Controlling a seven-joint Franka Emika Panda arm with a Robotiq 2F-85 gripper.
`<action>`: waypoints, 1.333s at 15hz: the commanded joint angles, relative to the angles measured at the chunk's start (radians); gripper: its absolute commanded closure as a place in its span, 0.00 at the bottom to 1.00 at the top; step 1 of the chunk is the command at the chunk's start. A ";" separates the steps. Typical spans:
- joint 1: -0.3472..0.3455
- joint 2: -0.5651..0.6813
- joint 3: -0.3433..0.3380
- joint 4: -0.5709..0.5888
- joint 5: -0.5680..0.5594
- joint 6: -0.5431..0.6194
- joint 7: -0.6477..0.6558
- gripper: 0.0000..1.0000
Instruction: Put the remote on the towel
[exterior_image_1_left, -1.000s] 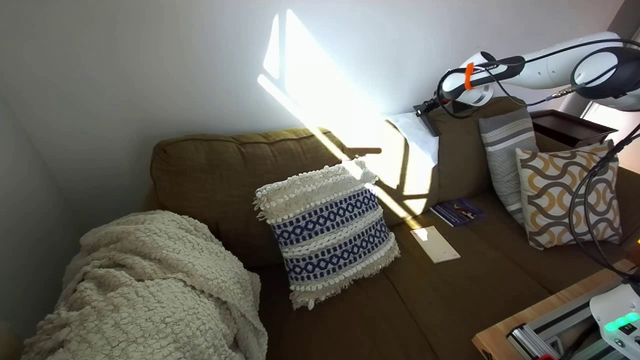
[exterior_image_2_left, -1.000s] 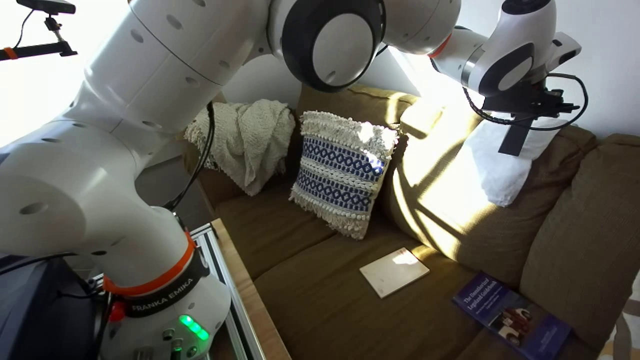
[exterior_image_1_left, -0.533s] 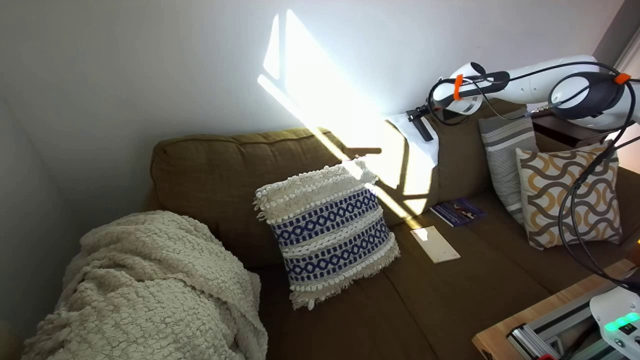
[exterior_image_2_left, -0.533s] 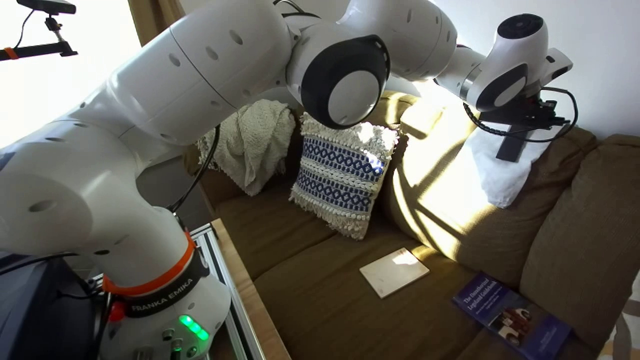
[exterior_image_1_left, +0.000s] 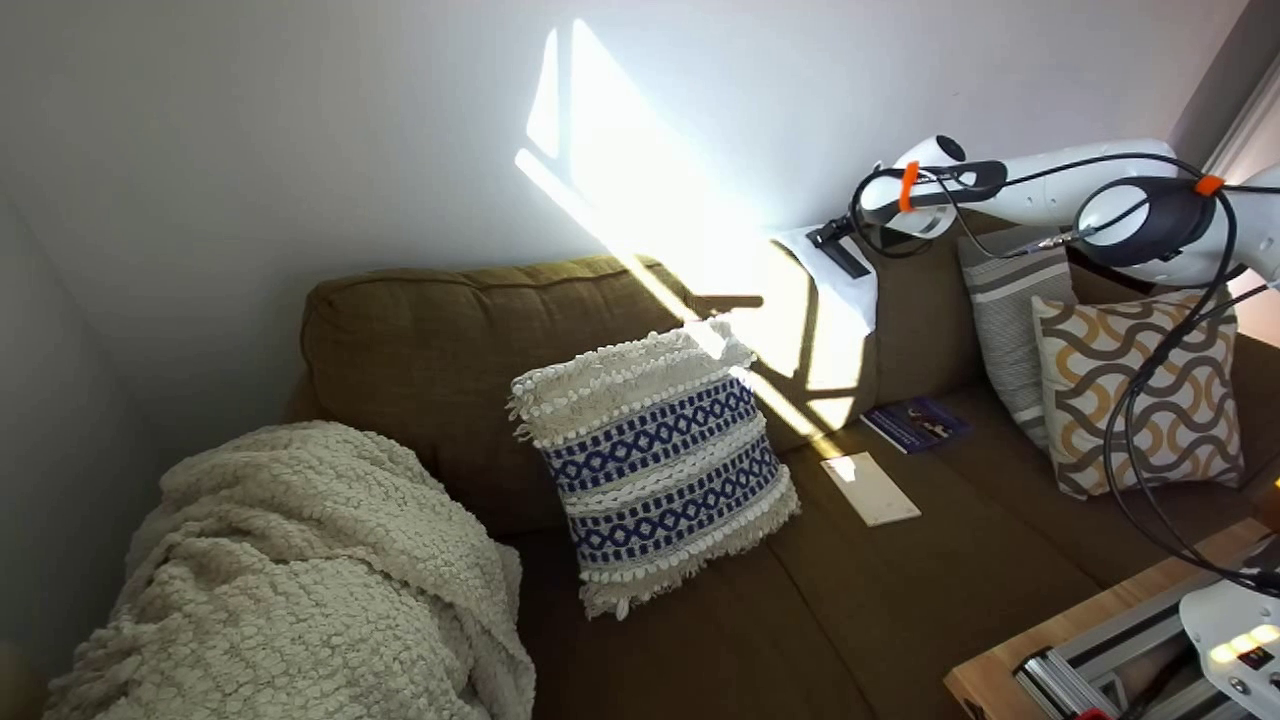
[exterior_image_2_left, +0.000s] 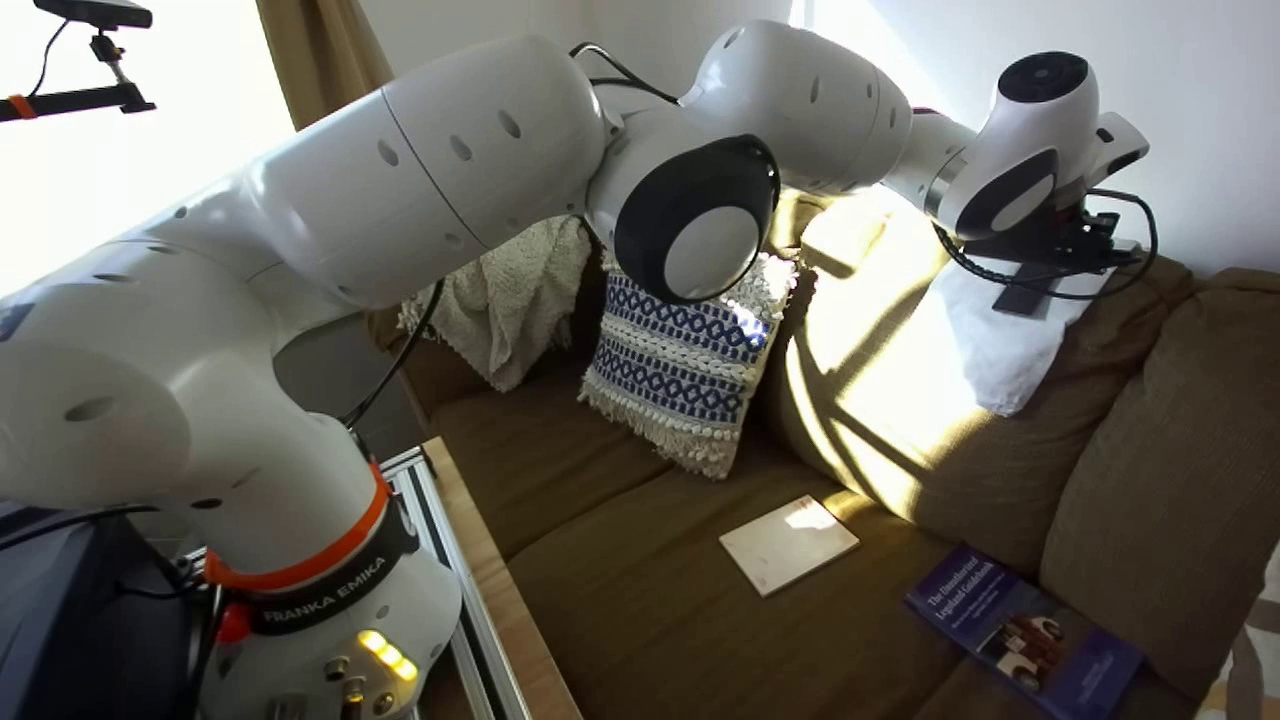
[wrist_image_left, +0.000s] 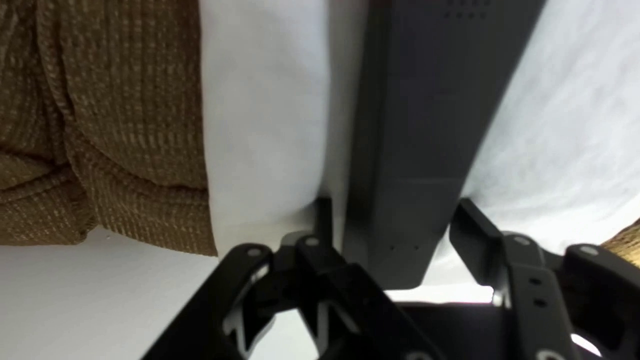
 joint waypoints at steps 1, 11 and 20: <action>0.005 0.048 0.009 0.096 -0.001 -0.032 -0.023 0.04; 0.010 -0.087 -0.042 0.011 -0.002 -0.076 0.050 0.00; -0.001 -0.233 -0.029 -0.089 0.002 -0.306 0.076 0.00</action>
